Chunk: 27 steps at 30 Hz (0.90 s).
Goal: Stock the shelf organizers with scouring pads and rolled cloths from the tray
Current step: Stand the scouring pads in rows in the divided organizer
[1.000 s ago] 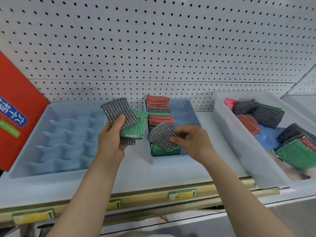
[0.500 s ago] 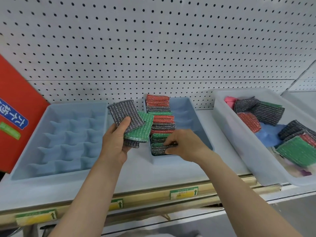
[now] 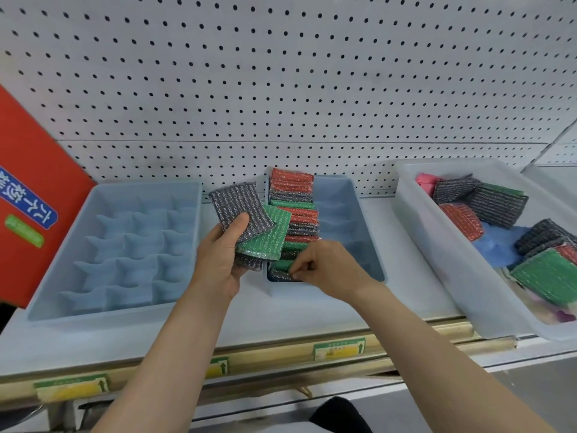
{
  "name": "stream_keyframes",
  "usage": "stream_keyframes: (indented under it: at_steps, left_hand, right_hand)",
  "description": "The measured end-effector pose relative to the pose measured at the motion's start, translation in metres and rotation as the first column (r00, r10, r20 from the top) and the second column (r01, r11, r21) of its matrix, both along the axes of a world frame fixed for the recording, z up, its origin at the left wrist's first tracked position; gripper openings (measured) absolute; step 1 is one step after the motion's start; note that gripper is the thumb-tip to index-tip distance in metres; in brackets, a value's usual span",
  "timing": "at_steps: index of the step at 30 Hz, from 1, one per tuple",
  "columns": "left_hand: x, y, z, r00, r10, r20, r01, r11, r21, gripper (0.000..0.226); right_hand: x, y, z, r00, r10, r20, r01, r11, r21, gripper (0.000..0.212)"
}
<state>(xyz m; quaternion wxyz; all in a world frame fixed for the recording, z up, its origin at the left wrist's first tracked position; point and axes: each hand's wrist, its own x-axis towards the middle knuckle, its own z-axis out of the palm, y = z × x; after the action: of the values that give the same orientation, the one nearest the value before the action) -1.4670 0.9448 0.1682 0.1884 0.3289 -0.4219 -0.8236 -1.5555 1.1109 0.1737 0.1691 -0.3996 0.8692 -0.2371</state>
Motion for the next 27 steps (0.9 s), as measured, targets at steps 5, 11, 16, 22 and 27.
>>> stream_keyframes:
  at_steps: [5, 11, 16, 22, 27]
  left_hand:
    - [0.0, 0.004, 0.008, 0.997, -0.072, 0.001, 0.072, 0.996, -0.048, 0.026]
    - [-0.015, 0.019, 0.026, 0.962, -0.264, 0.067, 0.273, 0.937, -0.216, 0.028]
    - [-0.033, 0.02, 0.032, 0.928, -0.361, 0.087, 0.371, 0.885, -0.282, 0.047]
    - [-0.07, 0.02, 0.018, 0.99, -0.141, 0.013, 0.141, 0.984, -0.108, 0.048]
    - [-0.087, 0.022, 0.005, 0.998, 0.0, 0.06, 0.005, 0.998, -0.068, 0.044]
  right_hand:
    - [-0.018, 0.012, 0.017, 0.954, -0.245, 0.175, 0.291, 0.899, -0.328, 0.013]
    - [-0.041, -0.008, 0.038, 0.818, -0.214, 0.534, 0.457, 0.806, -0.377, 0.047]
    - [-0.071, -0.015, 0.026, 0.637, -0.132, 0.76, 0.542, 0.777, -0.32, 0.03]
    - [-0.148, 0.001, 0.019, 0.478, -0.204, 0.854, 0.836, 0.405, -0.371, 0.014]
    - [-0.194, 0.006, 0.002, 0.769, -0.502, 0.396, 0.64, 0.604, -0.476, 0.015]
